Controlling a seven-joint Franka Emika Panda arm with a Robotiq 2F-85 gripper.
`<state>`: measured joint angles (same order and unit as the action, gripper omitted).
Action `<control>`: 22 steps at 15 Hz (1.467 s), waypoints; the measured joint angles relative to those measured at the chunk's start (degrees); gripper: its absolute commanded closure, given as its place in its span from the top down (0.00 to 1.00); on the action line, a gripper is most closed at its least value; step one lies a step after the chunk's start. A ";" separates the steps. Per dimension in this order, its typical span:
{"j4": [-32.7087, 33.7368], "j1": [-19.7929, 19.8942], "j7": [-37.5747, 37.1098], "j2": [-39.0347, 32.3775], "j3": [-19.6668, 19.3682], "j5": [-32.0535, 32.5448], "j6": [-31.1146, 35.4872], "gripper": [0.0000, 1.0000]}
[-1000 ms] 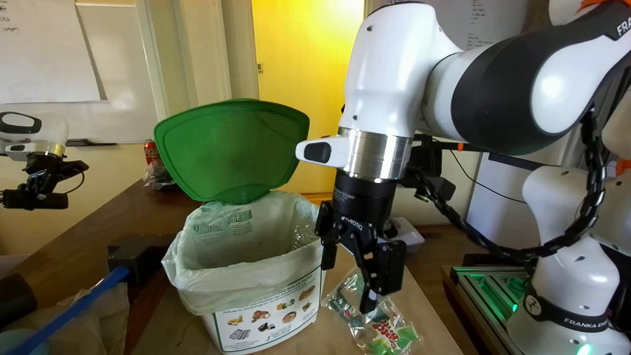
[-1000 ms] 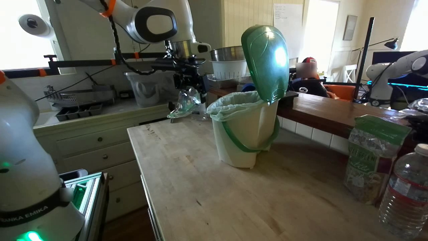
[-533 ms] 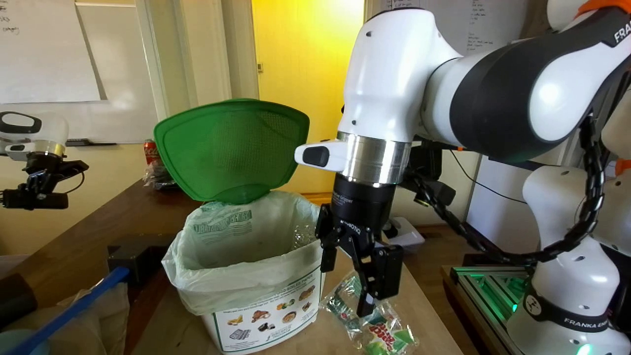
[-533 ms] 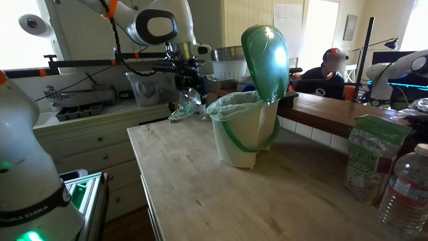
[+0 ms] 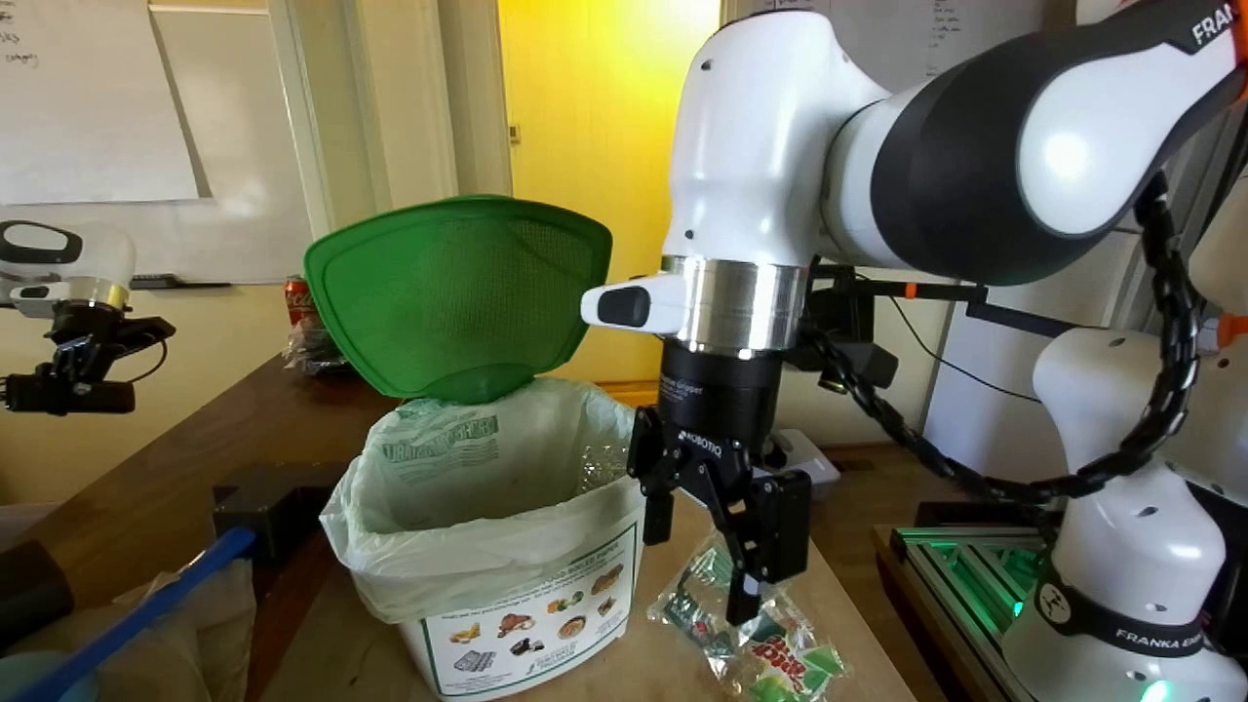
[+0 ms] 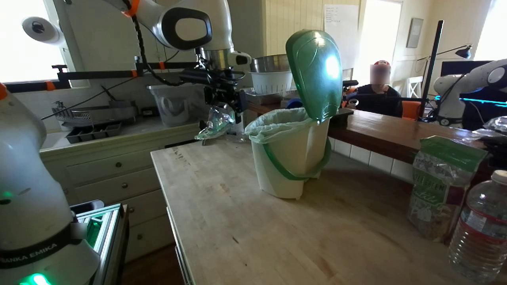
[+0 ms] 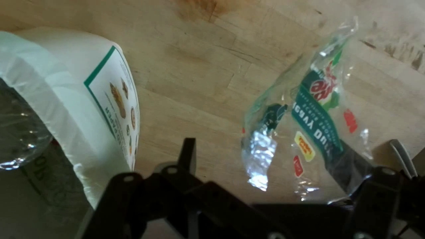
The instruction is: Remove the clear wrapper from the bin, then place it on the counter
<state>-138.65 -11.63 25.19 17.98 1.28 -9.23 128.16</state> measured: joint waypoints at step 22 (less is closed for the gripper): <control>8.04 0.87 6.71 -6.98 -0.13 -3.53 -20.92 1.00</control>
<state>-130.61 -10.75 31.90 11.00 1.15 -12.76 107.24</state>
